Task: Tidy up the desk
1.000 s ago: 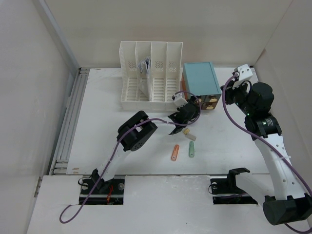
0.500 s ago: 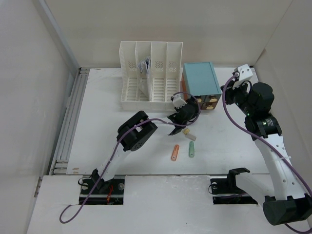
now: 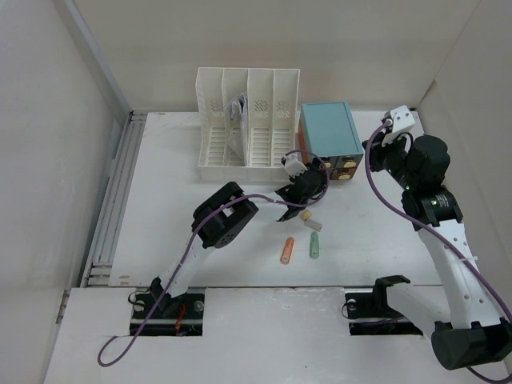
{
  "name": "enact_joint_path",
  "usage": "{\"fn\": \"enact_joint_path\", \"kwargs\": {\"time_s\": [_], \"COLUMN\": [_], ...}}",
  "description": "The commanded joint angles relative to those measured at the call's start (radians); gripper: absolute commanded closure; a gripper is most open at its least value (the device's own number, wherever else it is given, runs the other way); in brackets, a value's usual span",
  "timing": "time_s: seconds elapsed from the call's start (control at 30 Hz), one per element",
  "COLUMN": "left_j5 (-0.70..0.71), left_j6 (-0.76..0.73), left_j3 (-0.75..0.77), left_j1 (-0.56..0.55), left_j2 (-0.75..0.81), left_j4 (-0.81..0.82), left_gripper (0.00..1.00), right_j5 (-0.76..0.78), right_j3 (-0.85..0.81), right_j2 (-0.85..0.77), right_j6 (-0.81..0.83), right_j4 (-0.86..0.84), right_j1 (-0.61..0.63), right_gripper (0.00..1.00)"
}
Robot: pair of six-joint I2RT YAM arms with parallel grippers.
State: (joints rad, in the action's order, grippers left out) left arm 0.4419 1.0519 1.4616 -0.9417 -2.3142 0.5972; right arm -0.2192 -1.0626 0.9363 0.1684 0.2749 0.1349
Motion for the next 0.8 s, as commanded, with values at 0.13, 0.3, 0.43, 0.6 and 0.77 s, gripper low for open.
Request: {"fn": "enact_joint_path", "kwargs": {"time_s": [0.13, 0.3, 0.43, 0.6, 0.77], "left_j5": [0.087, 0.078, 0.067, 0.058, 0.058], "left_j6": [-0.046, -0.046, -0.046, -0.035, -0.035], "left_j3": [0.019, -0.003, -0.012, -0.032, -0.043], "left_j1": [0.024, 0.024, 0.015, -0.005, -0.035], "left_j2": [0.045, 0.045, 0.055, 0.064, 0.073], "left_j4": [0.006, 0.024, 0.033, 0.042, 0.052], "left_gripper": [0.75, 0.78, 0.79, 0.80, 0.81], "right_j5": [-0.014, -0.014, -0.014, -0.014, -0.014], "right_j3": [0.004, 0.004, 0.004, 0.004, 0.004], "right_j2": [-0.017, -0.017, -0.017, -0.017, -0.017], "right_j6": [0.005, 0.005, 0.005, 0.005, 0.005], "right_j4": [-0.057, -0.057, -0.057, -0.057, -0.057], "right_j1": [-0.004, -0.004, -0.004, -0.004, -0.004], "right_gripper": [0.92, 0.92, 0.92, 0.92, 0.92]}}
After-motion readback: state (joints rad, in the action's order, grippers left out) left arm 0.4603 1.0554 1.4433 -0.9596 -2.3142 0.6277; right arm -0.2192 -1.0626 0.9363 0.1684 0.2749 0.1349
